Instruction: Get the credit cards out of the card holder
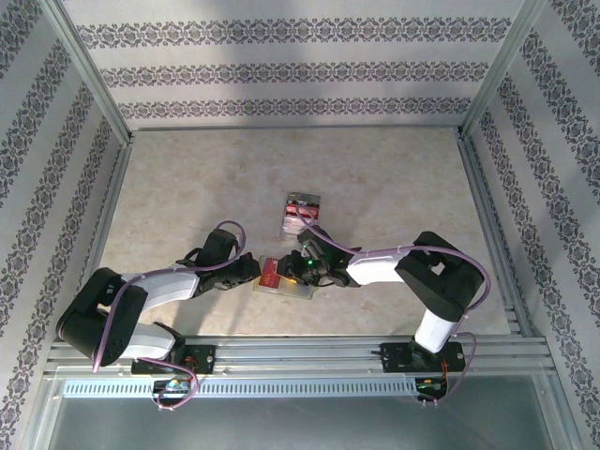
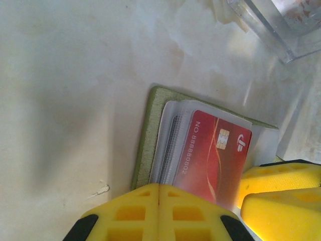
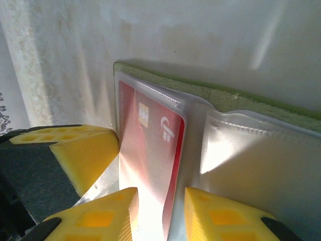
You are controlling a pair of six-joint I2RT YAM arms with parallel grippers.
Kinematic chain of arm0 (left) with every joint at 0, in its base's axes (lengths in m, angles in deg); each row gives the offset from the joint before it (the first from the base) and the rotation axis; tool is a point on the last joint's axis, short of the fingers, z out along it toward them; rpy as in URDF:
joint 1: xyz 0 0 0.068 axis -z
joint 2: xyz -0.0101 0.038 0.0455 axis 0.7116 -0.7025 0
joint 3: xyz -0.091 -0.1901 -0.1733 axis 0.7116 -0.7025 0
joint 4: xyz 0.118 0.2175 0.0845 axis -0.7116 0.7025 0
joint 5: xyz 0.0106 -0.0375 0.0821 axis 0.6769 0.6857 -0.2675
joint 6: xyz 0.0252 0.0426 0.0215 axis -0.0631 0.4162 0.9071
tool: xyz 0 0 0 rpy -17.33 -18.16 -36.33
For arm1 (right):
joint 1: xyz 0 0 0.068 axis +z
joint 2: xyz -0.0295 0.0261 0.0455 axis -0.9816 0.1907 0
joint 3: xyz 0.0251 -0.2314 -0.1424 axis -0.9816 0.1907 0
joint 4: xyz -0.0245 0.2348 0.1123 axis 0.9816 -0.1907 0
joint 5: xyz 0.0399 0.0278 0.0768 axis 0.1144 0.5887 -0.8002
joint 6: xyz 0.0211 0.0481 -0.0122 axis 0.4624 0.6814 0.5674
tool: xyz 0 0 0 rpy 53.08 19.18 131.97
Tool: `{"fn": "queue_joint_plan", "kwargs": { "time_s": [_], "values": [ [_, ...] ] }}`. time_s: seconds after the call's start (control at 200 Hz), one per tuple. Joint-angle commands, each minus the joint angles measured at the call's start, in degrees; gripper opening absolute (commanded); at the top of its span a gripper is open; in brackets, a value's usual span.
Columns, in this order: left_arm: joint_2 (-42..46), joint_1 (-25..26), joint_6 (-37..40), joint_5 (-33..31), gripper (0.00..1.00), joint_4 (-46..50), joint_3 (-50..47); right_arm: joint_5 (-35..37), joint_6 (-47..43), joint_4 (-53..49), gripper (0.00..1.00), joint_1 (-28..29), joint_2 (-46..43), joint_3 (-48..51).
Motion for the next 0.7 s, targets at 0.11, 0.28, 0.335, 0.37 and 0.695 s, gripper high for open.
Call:
{"fn": "queue_joint_plan", "kwargs": {
  "time_s": [0.11,0.28,0.335,0.37,0.695],
  "values": [
    [-0.62,-0.58,0.41,-1.67,0.00,2.75,-1.40,-1.11,0.30,5.40,0.29,-0.50,1.00,1.08],
    [-1.05,-0.58,0.39,-2.11,0.00,3.30,-1.27,-1.42,1.68,8.89,0.27,-0.86,0.91,2.39],
    [-1.11,-0.59,0.23,-2.29,0.00,3.56,-1.23,-1.54,1.81,9.43,0.26,-0.90,0.93,2.58],
    [-1.15,-0.60,0.29,-2.43,0.00,3.79,-1.17,-1.56,1.90,9.70,0.26,-0.94,0.93,2.80],
    [-1.25,-0.60,0.34,-2.69,0.00,4.10,-1.05,-2.26,2.42,10.64,0.19,-0.98,2.06,3.20]
  ]
}}
